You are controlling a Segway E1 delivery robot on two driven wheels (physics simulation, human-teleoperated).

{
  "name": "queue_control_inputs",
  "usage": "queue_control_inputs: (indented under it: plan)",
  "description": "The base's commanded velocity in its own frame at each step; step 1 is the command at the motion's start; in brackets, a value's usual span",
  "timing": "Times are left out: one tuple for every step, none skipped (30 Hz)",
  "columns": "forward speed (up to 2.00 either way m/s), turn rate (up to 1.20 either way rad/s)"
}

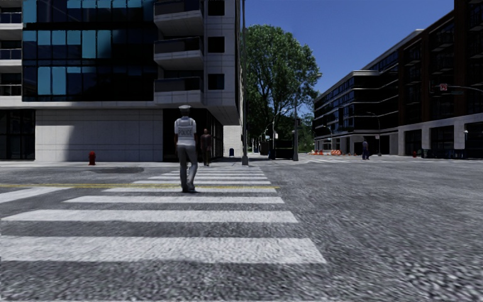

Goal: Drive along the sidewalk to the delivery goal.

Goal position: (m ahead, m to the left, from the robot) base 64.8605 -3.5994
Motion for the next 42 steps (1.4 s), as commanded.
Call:
queue_control_inputs:
  plan:
    - [1.99, 0.0]
    - [1.99, 0.0]
    - [1.97, 0.0]
    - [1.92, 0.0]
    - [1.9, -0.75]
    - [1.89, -1.2]
    - [1.88, -1.17]
    - [1.88, 0.0]
    - [1.88, 0.0]
    - [1.88, 0.0]
    - [1.88, 0.0]
    - [1.88, 0.0]
    - [1.88, 0.0]
    - [1.88, 0.0]
    - [1.88, 0.0]
    - [1.88, 0.0]
    - [1.88, 0.0]
    - [1.88, 0.0]
    - [1.88, 0.0]
    - [1.88, 0.0]
    - [1.88, 0.0]
    - [1.87, 0.0]
    - [1.87, 0.0]
    - [1.87, 0.0]
    - [1.87, 0.0]
    - [1.87, 0.0]
    - [1.87, -0.9]
    - [1.87, -0.9]
    - [1.87, -1.08]
    - [1.87, -1.14]
    - [1.87, -1.07]
    - [1.87, -0.07]
    - [1.87, -0.01]
    - [1.87, 0.0]
    - [1.87, 0.0]
    - [1.87, 0.0]
    - [1.87, 0.0]
    - [1.87, 0.0]
    - [1.87, 0.0]
    - [1.87, 0.0]
    - [1.87, 0.0]
    - [1.87, 0.0]
